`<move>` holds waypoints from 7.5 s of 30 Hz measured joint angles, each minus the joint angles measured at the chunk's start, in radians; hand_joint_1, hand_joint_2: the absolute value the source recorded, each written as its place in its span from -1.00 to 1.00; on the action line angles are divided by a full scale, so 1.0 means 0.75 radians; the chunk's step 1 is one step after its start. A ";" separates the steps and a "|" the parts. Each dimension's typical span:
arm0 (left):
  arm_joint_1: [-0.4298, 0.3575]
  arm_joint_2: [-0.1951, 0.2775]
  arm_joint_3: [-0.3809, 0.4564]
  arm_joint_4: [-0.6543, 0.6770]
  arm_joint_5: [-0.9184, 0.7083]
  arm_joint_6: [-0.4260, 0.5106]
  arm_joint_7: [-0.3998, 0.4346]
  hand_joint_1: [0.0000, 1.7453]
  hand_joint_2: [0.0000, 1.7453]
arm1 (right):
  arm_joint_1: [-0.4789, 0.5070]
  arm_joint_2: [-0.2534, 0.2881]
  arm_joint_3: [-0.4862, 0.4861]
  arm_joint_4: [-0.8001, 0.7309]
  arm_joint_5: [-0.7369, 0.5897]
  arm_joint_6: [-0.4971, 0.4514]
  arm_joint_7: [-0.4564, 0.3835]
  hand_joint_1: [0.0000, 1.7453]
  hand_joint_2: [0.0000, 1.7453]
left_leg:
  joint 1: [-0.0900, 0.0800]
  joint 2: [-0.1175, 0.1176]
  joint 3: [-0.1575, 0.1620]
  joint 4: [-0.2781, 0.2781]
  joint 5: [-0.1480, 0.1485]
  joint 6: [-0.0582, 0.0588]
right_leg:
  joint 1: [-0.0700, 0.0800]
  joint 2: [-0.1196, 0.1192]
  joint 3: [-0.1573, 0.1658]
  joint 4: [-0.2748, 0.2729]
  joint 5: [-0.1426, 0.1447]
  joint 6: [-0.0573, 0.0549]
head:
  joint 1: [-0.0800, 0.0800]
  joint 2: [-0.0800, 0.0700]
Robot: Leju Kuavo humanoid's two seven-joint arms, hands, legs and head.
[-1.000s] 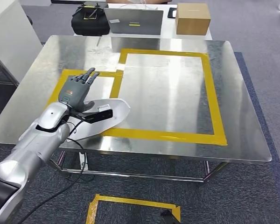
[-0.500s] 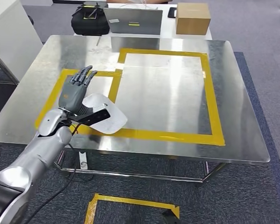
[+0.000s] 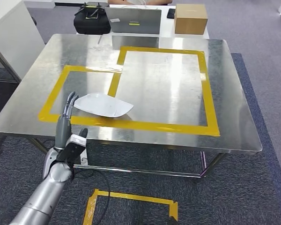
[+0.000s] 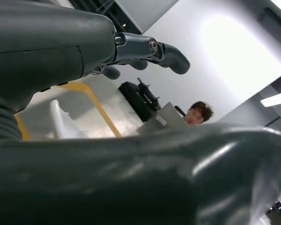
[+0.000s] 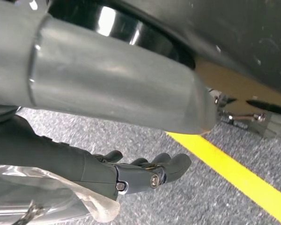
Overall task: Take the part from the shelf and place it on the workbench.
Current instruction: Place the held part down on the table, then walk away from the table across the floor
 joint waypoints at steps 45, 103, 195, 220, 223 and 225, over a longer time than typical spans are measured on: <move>0.433 -0.045 0.217 1.024 -0.204 -0.428 0.606 -1.00 -1.00 | 0.007 -0.028 -0.044 -0.002 0.123 -0.078 0.101 -1.00 -1.00 | 0.000 0.004 -0.192 -0.002 0.202 0.002 | 0.010 0.040 0.390 -0.071 -0.289 0.003 | 0.014 0.001; 0.458 -0.035 0.114 1.053 -0.256 -0.246 0.692 -1.00 0.00 | 0.019 -0.022 -0.047 0.000 0.107 -0.034 0.099 -1.00 -1.00 | -0.001 -0.105 -0.100 0.011 0.106 0.028 | -0.003 0.045 0.159 0.127 -0.246 0.003 | 0.004 0.000; 0.440 -0.035 0.121 1.056 -0.290 -0.215 0.712 -1.00 -1.00 | 0.017 -0.017 -0.041 0.001 0.173 -0.023 0.123 -1.00 -1.00 | 0.010 -0.115 -0.068 0.015 0.067 0.018 | -0.010 0.060 0.109 0.130 -0.203 0.020 | -0.001 0.000; 0.451 -0.036 0.136 1.057 -0.272 -0.209 0.709 -1.00 -1.00 | 0.013 -0.015 -0.042 0.000 0.161 -0.017 0.103 -1.00 -1.00 | 0.012 0.003 -0.090 0.012 0.078 0.025 | -0.007 -0.013 0.100 0.274 -0.378 0.032 | -0.001 0.000; 0.454 -0.037 0.138 1.057 -0.272 -0.209 0.708 -1.00 -1.00 | 0.018 -0.015 -0.042 0.000 0.161 -0.016 0.104 -1.00 -1.00 | 0.012 -0.054 -0.086 0.014 0.077 0.026 | -0.007 -0.006 0.034 0.358 -0.356 0.030 | -0.001 0.000; 0.455 -0.039 0.139 1.057 -0.272 -0.209 0.708 -1.00 -1.00 | 0.017 -0.015 -0.042 0.000 0.161 -0.016 0.103 -1.00 -1.00 | 0.015 -0.093 -0.082 0.017 0.073 0.021 | -0.011 0.029 0.099 0.186 -0.247 0.026 | -0.001 0.000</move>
